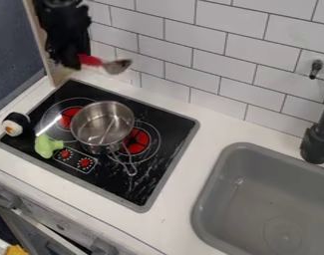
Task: Move the red fork to the left of the stove
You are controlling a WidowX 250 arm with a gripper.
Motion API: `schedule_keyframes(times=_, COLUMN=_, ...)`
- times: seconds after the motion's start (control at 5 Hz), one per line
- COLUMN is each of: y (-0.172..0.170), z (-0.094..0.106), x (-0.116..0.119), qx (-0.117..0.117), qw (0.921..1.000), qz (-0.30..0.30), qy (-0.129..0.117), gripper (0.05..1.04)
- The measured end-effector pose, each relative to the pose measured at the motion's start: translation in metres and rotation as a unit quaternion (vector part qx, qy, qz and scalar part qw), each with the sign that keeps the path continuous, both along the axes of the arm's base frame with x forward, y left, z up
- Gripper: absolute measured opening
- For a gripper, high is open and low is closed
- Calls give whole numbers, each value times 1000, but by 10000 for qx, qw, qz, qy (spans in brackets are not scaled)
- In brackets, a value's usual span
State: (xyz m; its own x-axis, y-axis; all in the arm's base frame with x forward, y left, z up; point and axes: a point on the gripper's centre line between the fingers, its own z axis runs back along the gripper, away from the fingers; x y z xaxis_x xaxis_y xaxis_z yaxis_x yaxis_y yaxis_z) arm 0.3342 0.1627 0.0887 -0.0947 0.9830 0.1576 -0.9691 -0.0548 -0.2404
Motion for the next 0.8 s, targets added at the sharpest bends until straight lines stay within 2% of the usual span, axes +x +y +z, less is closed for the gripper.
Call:
schedule_keyframes(times=0.2, y=-37, z=19, x=-12, qx=127, qw=9932, qz=-1152, qy=-112, gripper=382)
schedule_keyframes(times=0.4, y=-68, z=33, x=-19, qx=365, qw=9740, qz=-2229, qy=-206, gripper=382)
schedule_keyframes(times=0.6, y=-93, z=26, x=-23, qx=459, qw=9389, qz=-3411, qy=-104, gripper=382)
schedule_keyframes(times=0.8, y=-107, z=21, x=-20, qx=551, qw=8901, qz=-4521, qy=-187, gripper=382)
